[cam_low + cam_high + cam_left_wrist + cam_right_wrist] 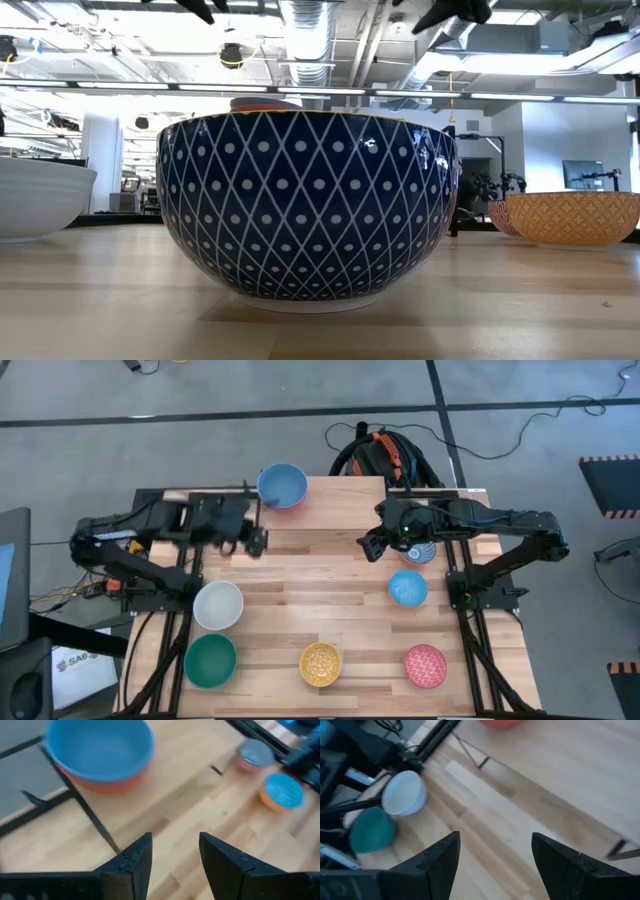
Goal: Place and stack bowls onto a shelf
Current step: Stack the white bowl on top of the blue bowl on the shelf
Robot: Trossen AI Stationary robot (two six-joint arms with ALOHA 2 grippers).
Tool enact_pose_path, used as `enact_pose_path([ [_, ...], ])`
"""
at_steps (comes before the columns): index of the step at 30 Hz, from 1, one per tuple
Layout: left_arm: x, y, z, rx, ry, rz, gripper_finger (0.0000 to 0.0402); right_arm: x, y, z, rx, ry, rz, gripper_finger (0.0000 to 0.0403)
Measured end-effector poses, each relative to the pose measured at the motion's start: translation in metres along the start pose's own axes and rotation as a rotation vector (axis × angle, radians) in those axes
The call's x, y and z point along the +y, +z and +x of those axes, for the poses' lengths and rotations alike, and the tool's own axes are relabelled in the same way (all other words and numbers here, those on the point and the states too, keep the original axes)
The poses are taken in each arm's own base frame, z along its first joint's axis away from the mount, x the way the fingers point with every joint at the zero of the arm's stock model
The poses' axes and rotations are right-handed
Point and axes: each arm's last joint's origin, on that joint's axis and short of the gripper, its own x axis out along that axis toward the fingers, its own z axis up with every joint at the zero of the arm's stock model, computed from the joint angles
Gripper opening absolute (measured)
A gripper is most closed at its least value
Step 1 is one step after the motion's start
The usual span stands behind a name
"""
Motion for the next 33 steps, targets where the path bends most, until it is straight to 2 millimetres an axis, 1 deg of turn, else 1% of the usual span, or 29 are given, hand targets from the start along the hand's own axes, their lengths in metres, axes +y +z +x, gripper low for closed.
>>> enact_pose_path([
  [4,-0.012,-0.029,-0.010,0.002,-0.054,0.007,0.0146,0.016,-0.010,0.005,0.011,0.053,0.000,0.0274],
  [6,-0.019,-0.041,-0.013,0.023,-0.089,0.034,0.0146,0.030,-0.014,0.009,-0.009,0.114,-0.015,0.0274],
  [8,-0.028,-0.051,-0.017,0.036,-0.138,0.076,0.0146,0.040,-0.023,0.016,0.001,0.143,-0.081,0.0274],
  [11,-0.040,-0.065,-0.025,0.038,-0.225,0.143,0.0146,0.065,-0.032,0.021,-0.036,0.276,-0.181,0.0274],
  [14,-0.049,-0.075,-0.035,0.019,-0.292,0.164,0.0146,0.088,-0.045,0.029,-0.047,0.393,-0.242,0.0274],
  [15,-0.050,-0.078,-0.038,0.018,-0.301,0.173,0.0146,0.093,-0.051,0.033,-0.041,0.402,-0.259,0.0274],
  [17,-0.051,-0.084,-0.044,0.016,-0.319,0.179,0.0146,0.107,-0.057,0.042,-0.071,0.461,-0.249,0.0274],
  [19,-0.052,-0.088,-0.049,0.019,-0.333,0.195,0.0146,0.112,-0.064,0.050,-0.057,0.464,-0.219,0.0274],
  [21,-0.052,-0.093,-0.053,0.047,-0.353,0.227,0.0146,0.118,-0.065,0.064,-0.050,0.478,-0.118,0.0274],
  [22,-0.052,-0.096,-0.055,0.070,-0.362,0.244,0.0146,0.117,-0.068,0.072,-0.026,0.464,-0.091,0.0274],
  [24,-0.051,-0.101,-0.057,0.112,-0.373,0.251,0.0146,0.116,-0.075,0.089,0.019,0.422,-0.067,0.0274],
  [25,-0.050,-0.104,-0.058,0.135,-0.368,0.255,0.0146,0.118,-0.076,0.099,0.023,0.430,-0.043,0.0274],
  [27,-0.047,-0.109,-0.060,0.175,-0.355,0.243,0.0146,0.117,-0.081,0.114,0.055,0.408,-0.026,0.0274],
  [29,-0.045,-0.112,-0.062,0.215,-0.340,0.221,0.0146,0.123,-0.084,0.130,0.054,0.451,0.005,0.0274],
  [32,-0.039,-0.119,-0.065,0.293,-0.303,0.183,0.0146,0.126,-0.094,0.155,0.065,0.451,0.018,0.0274],
  [33,-0.036,-0.121,-0.066,0.320,-0.285,0.166,0.0146,0.128,-0.094,0.163,0.059,0.451,0.029,0.0274],
])
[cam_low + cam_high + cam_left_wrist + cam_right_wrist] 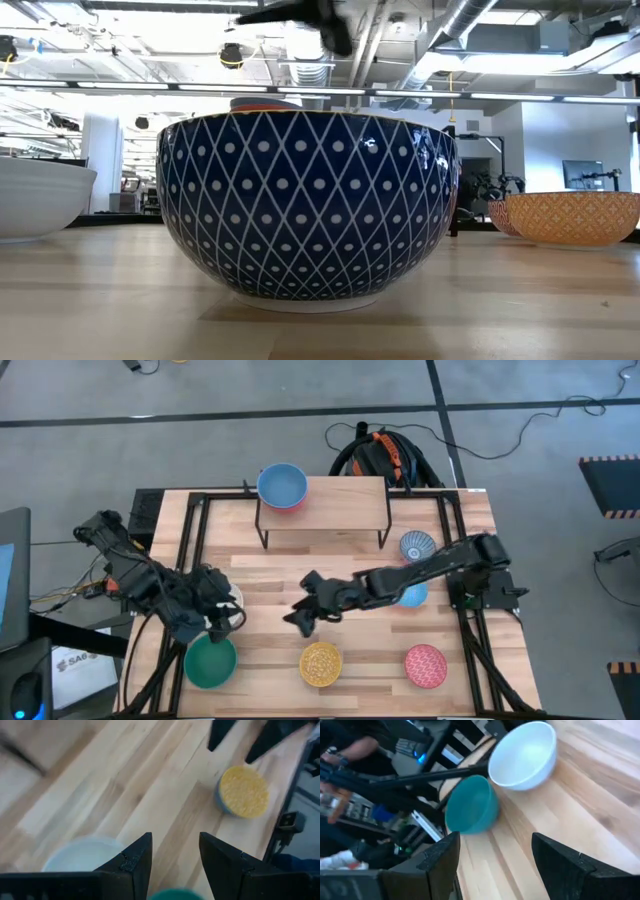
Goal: Place and stack bowls onto a shelf
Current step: Stack the white bowl on top of the blue bowl on the shelf
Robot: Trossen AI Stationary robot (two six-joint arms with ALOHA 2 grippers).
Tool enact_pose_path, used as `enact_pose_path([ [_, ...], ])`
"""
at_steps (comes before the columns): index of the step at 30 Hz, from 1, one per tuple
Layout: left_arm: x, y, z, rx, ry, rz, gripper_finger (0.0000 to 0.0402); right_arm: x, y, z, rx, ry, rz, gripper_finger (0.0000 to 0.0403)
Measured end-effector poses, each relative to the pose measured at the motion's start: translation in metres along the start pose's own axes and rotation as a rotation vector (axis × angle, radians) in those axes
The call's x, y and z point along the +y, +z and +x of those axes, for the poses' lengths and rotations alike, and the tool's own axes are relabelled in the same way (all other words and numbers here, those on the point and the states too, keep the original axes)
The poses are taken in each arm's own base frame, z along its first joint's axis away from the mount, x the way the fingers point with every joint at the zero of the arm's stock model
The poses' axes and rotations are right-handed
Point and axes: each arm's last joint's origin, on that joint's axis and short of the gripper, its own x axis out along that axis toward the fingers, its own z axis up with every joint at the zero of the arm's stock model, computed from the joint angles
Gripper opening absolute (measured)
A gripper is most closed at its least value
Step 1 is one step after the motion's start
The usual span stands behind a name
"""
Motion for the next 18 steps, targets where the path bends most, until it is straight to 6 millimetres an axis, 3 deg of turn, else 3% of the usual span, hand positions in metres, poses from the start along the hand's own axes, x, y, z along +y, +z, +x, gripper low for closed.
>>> enact_pose_path([
  [9,0.008,-0.016,-0.007,0.126,0.076,-0.158,0.0146,-0.030,0.009,0.067,-0.024,-0.073,0.045,0.0274],
  [18,0.011,-0.025,-0.011,0.207,0.110,-0.181,0.0146,-0.050,0.035,0.126,-0.080,-0.066,0.053,0.0274],
])
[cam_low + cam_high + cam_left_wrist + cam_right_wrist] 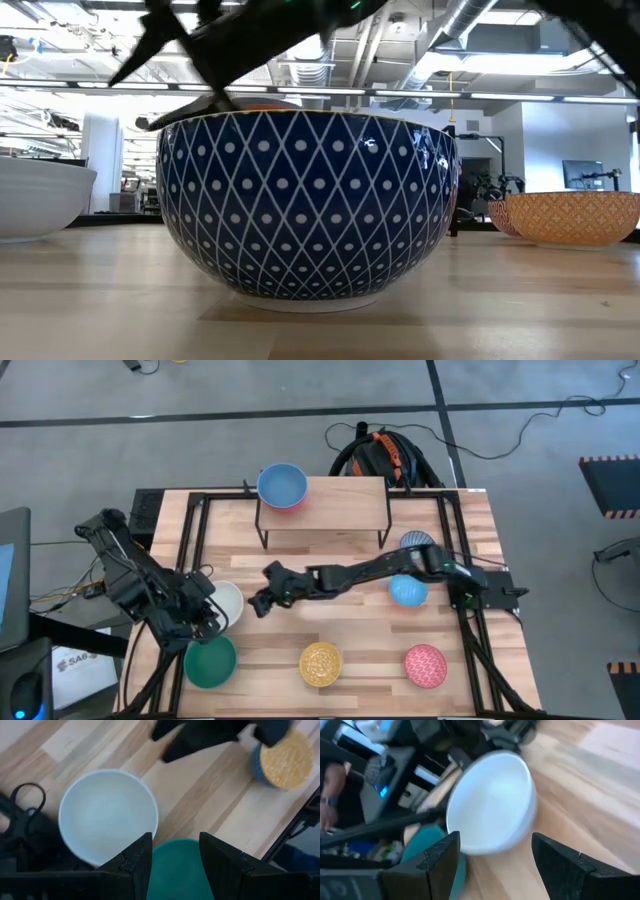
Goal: Place and stack bowls onto a shelf
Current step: Stack the white bowl on top of the blue bowl on the shelf
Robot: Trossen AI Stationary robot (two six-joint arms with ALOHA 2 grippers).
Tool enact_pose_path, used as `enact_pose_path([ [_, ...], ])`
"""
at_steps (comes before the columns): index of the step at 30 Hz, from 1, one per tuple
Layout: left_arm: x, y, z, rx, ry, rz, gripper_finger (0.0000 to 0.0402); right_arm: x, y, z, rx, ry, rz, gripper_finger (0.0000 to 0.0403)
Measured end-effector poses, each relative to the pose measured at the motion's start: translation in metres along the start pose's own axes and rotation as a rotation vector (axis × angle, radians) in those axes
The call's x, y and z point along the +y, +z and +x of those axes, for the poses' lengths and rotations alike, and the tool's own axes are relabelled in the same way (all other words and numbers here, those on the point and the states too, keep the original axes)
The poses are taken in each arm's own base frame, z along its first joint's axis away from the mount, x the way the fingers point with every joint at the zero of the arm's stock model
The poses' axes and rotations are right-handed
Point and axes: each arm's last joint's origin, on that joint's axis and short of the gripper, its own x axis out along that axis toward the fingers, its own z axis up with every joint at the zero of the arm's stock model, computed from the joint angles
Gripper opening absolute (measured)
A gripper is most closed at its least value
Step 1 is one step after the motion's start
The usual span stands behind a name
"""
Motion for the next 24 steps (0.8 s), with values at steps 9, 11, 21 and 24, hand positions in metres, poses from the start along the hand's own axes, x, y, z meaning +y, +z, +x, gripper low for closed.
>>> enact_pose_path([
  [9,0.002,0.000,0.000,0.015,0.020,-0.037,0.0146,-0.014,0.009,0.049,0.012,-0.004,0.015,0.0274],
  [11,0.003,0.000,0.000,0.015,0.026,-0.041,0.0146,-0.016,0.006,0.056,0.026,0.007,0.015,0.0274],
  [21,0.006,0.000,0.000,0.013,0.055,-0.074,0.0146,-0.040,-0.016,0.076,0.117,-0.083,0.031,0.0265],
  [24,0.009,0.000,-0.001,0.009,0.093,-0.090,0.0146,-0.043,-0.017,0.074,0.134,-0.128,0.004,0.0246],
])
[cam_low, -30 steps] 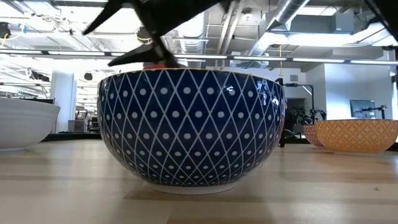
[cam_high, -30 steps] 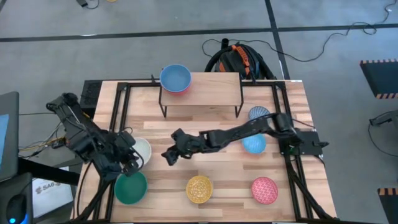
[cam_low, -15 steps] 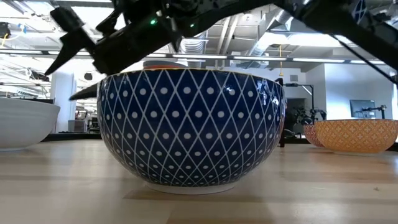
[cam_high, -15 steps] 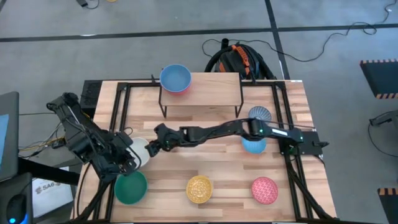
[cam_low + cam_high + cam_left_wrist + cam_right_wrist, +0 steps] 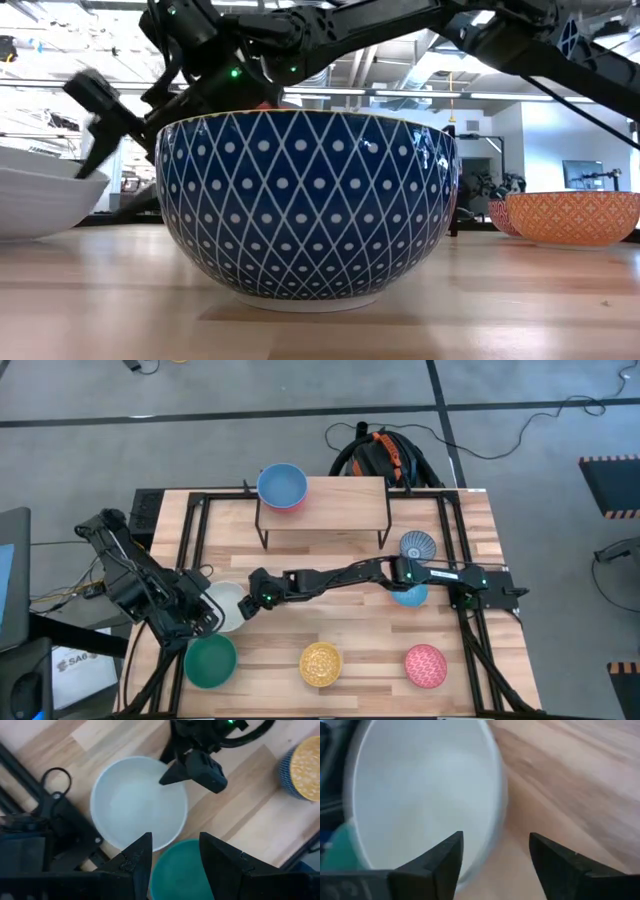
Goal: Place and stack bowls onto a shelf
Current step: Stack the white bowl on top of the blue bowl on the shelf
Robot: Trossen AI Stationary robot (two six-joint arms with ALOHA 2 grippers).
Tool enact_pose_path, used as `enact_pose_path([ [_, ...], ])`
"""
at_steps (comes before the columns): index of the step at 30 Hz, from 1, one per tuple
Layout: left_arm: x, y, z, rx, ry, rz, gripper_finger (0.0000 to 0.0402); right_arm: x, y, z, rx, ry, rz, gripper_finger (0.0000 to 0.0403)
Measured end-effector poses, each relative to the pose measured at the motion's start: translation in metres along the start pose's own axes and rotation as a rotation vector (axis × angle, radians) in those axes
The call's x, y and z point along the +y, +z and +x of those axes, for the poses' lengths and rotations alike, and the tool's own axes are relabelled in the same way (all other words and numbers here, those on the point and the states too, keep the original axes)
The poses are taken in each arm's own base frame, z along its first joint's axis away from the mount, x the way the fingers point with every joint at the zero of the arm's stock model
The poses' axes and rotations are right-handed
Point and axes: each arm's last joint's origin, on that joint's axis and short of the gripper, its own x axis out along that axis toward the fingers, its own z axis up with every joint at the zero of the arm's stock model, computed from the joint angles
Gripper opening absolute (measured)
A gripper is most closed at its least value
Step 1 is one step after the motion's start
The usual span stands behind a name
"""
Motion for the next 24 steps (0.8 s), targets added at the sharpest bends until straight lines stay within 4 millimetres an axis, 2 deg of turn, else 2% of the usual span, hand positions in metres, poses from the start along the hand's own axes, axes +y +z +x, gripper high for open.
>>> enact_pose_path([
  [4,0.002,0.000,0.000,-0.003,0.017,-0.006,0.0146,-0.003,-0.001,0.000,0.009,-0.026,-0.019,0.0197],
  [13,0.001,0.003,0.000,-0.072,0.010,-0.020,0.0146,-0.004,-0.002,-0.002,0.051,-0.050,-0.060,0.0027],
  [18,0.001,0.010,0.003,-0.112,0.021,0.014,0.0146,0.005,0.002,-0.029,0.061,-0.190,-0.120,0.0032],
  [24,0.001,0.019,0.005,-0.126,0.040,0.029,0.0146,0.025,0.004,-0.078,0.028,-0.404,-0.288,0.0037],
])
